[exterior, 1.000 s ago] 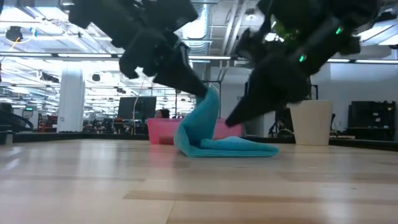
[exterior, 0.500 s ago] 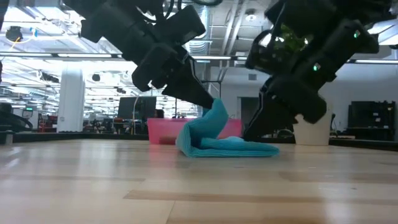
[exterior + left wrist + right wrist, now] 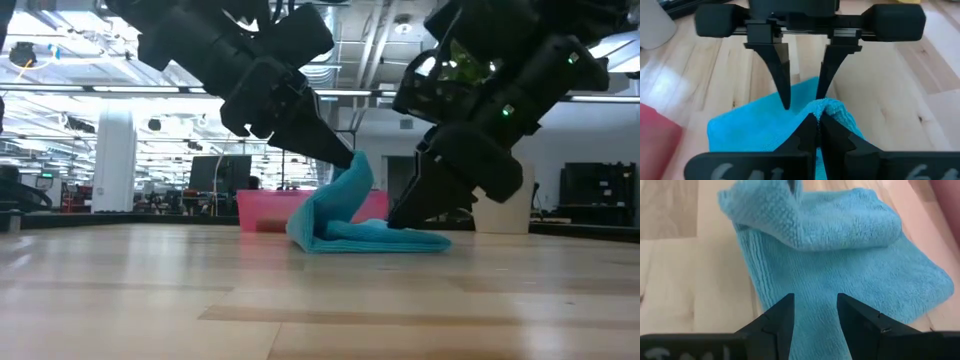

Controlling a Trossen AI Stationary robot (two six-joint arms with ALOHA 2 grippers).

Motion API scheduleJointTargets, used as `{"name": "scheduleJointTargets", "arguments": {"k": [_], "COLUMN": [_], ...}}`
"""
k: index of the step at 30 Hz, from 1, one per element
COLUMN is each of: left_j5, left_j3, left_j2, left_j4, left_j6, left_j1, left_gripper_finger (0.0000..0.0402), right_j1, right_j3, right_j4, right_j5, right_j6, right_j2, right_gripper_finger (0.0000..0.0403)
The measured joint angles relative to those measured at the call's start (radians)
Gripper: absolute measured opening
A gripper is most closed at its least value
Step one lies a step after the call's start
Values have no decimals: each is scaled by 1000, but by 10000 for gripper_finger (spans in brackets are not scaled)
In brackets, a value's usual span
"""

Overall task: Fold microfiber towels
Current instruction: Fold the blue microfiber cloth

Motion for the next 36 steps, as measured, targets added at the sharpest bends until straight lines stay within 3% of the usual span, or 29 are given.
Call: {"name": "scheduleJointTargets", "arguments": {"k": [5, 14, 20, 24, 30, 36], "left_j5": [-26, -50, -83, -121, -152, -200], "left_j3": [0, 91, 132, 155, 169, 169], "left_j2": [36, 108, 110, 95, -24, -122], "left_j4": [13, 15, -38, -170, -442, -502], "left_j6": [1, 37, 62, 34, -59, -128], "left_j1": [2, 3, 11, 10, -24, -82], "left_gripper_finger": [25, 130, 176, 184, 185, 185], "right_j1": [0, 22, 51, 61, 51, 34], "right_j3": [0, 0, 0, 0, 0, 0], "right_j4": [-7, -61, -63, -41, 26, 123], "right_j5": [-2, 13, 27, 27, 24, 23], "right_j6": [0, 12, 28, 46, 39, -25], "right_j2": [0, -90, -184, -181, -104, -91], "right_gripper_finger": [175, 175, 175, 175, 175, 175]}}
